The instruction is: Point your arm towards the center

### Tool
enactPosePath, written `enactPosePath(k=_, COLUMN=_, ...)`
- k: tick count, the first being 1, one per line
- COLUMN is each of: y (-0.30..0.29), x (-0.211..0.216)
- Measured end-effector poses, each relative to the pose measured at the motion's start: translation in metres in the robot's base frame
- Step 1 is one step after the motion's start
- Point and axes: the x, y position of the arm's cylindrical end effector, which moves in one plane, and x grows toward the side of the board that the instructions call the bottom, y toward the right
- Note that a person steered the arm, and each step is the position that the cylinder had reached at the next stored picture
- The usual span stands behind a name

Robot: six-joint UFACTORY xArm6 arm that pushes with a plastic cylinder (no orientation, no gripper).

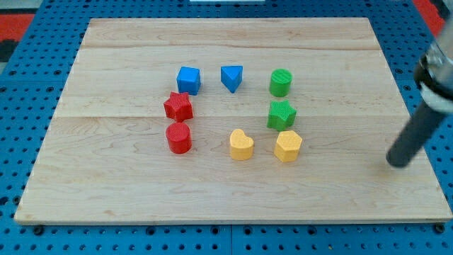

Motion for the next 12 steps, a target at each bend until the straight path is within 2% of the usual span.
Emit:
enactPosePath(k=1, y=-0.027, x=0.027)
enactPosePath(k=2, y=-0.032, x=0.027)
enactPosePath(k=3, y=0.015, x=0.018)
enactPosePath(k=4, y=0.037, x=-0.033)
enactPosePath(k=5, y=0.027, x=-0.084)
enactPosePath(k=6, y=-0.004, x=-0.125)
enactPosePath(k=7, y=-0.043, x=-0.149)
enactPosePath(k=9, y=-0.131, x=-0.153)
enactPosePath(k=10, y=-0.152, x=-0.156)
enactPosePath(k=12, y=-0.152, x=-0.156)
